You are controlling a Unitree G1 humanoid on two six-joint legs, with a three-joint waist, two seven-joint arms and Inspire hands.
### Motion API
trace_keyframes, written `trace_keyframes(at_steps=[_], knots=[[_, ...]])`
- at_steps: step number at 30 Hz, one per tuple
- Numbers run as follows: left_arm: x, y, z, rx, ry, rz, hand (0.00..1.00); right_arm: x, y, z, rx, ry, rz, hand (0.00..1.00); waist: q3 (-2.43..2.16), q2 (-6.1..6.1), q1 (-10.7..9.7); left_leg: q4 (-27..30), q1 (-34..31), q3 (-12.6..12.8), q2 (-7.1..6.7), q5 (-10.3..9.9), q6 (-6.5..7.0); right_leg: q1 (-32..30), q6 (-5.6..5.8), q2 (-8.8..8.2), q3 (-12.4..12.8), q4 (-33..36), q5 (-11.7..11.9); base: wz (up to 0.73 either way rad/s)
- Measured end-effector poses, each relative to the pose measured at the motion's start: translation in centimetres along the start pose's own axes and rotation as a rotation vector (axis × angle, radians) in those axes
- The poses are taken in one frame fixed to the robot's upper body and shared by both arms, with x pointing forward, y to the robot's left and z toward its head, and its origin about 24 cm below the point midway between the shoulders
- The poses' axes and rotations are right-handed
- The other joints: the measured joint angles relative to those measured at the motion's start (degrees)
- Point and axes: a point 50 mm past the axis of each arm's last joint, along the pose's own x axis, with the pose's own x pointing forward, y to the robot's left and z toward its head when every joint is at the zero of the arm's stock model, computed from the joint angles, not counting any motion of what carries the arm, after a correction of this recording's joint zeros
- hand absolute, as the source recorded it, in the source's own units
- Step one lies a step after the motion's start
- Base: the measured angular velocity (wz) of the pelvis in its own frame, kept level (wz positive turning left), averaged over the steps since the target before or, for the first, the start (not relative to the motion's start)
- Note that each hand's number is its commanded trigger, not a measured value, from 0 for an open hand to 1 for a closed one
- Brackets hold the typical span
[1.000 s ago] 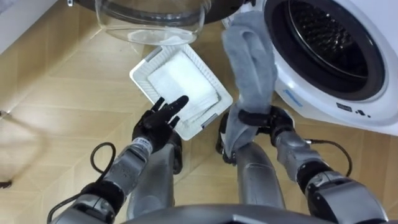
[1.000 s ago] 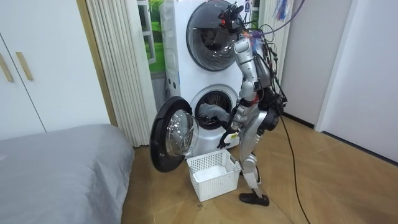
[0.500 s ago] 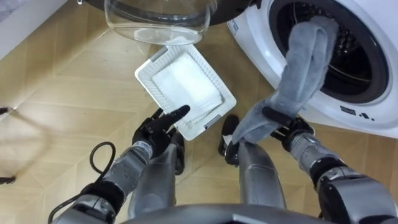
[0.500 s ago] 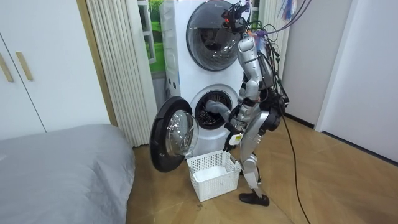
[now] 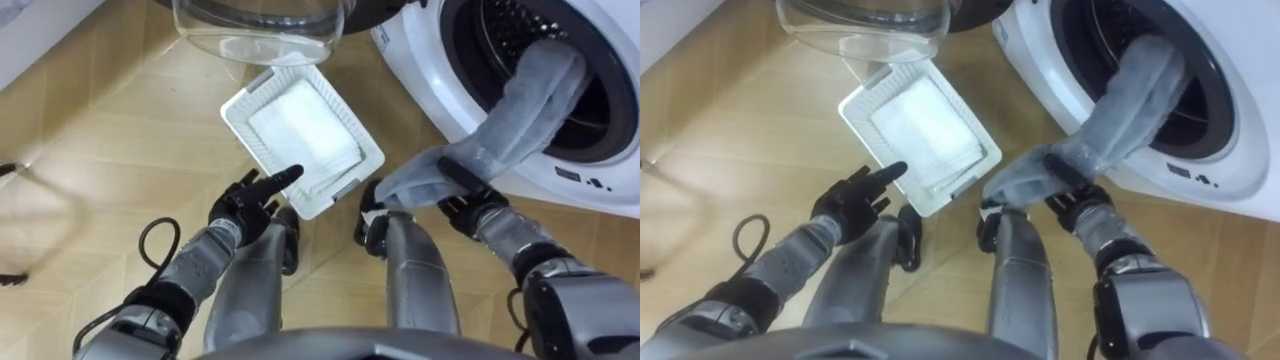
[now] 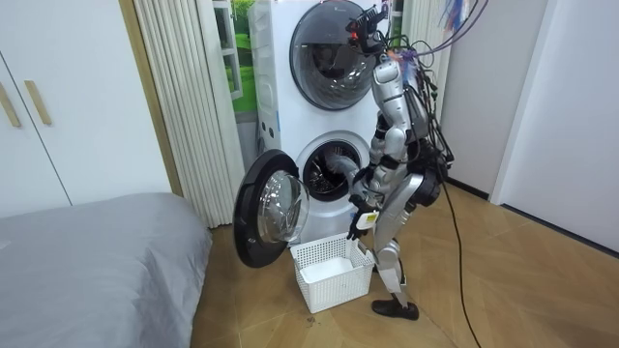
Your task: Put towel into washing machine
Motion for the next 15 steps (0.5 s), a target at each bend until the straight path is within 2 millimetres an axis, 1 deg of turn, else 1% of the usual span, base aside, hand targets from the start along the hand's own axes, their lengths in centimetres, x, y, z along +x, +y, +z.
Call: trace_keyframes(at_steps=[1,3,4,6,7,9,10,11,13,15], knots=[[0.0,0.2,0.2,0.004,-0.003,0.004,0.00,0.0,0.1,0.3,0.024,-0.005,0.006,1.00,-0.02,-0.35,0.01,0.08,-0.24,0.01,0.01,0.00,0.00,-0.23,0.00,0.01,0.03,0.07,0.00,0.00],[-0.2,0.6,0.6,0.014,-0.012,0.015,0.00,-0.1,0.3,1.4,0.107,-0.027,0.021,1.00,-0.09,-1.74,-0.16,0.55,-1.06,0.02,0.10,0.04,-0.07,-1.02,-0.08,0.07,0.09,0.54,0.05,0.04],[-0.3,0.6,0.7,0.016,-0.015,0.013,0.00,-0.1,0.3,1.7,0.115,-0.032,0.022,1.00,-0.12,-2.00,-0.15,0.72,-1.10,0.03,0.09,0.04,-0.08,-1.10,-0.12,0.06,0.17,0.74,0.02,0.00],[-0.6,0.5,0.9,0.023,-0.021,-0.009,0.00,-0.4,0.5,3.5,0.129,-0.046,0.031,1.00,-0.19,-2.66,-0.01,1.00,-1.19,0.07,0.09,0.03,-0.08,-1.12,-0.17,0.03,0.11,0.79,0.12,0.00],[-0.6,0.5,1.0,0.022,-0.020,-0.011,0.00,-0.5,0.5,3.9,0.139,-0.051,0.033,1.00,-0.20,-2.76,0.08,1.11,-1.23,0.07,0.11,0.03,-0.08,-1.12,-0.18,0.02,0.10,0.86,0.13,0.00],[-0.8,1.0,1.4,0.035,-0.027,0.006,0.00,-0.7,1.0,5.4,0.157,-0.066,0.037,1.00,-0.20,-3.10,0.02,1.92,-1.46,0.08,0.23,0.00,-0.04,-1.10,-0.18,0.08,0.14,1.23,0.13,0.00],[-0.8,1.1,1.5,0.036,-0.031,0.013,0.00,-0.8,1.2,5.7,0.163,-0.069,0.038,1.00,-0.20,-3.25,-0.02,2.00,-1.50,0.11,0.21,-0.01,-0.03,-1.14,-0.18,0.04,0.17,1.29,0.16,0.00],[-1.0,1.3,1.9,0.035,-0.044,0.024,0.00,-0.9,1.6,5.9,0.176,-0.064,0.044,1.00,-0.26,-3.71,-0.06,2.24,-1.56,0.18,0.20,-0.03,0.01,-1.24,-0.17,0.02,0.20,1.53,0.17,0.00],[-1.3,1.3,2.4,0.040,-0.064,0.021,0.00,-0.9,2.1,6.0,0.189,-0.050,0.057,1.00,-0.26,-4.17,-0.15,3.02,-1.71,0.18,0.31,-0.20,0.14,-1.24,-0.19,0.01,0.20,1.95,0.15,0.00],[-1.3,1.3,2.8,0.028,-0.084,0.020,0.00,-1.0,2.9,6.3,0.240,-0.031,0.081,1.00,-0.27,-4.78,-0.52,3.71,-2.03,0.44,0.20,-0.42,0.44,-1.60,0.07,-0.10,0.41,2.33,0.31,-0.02]])
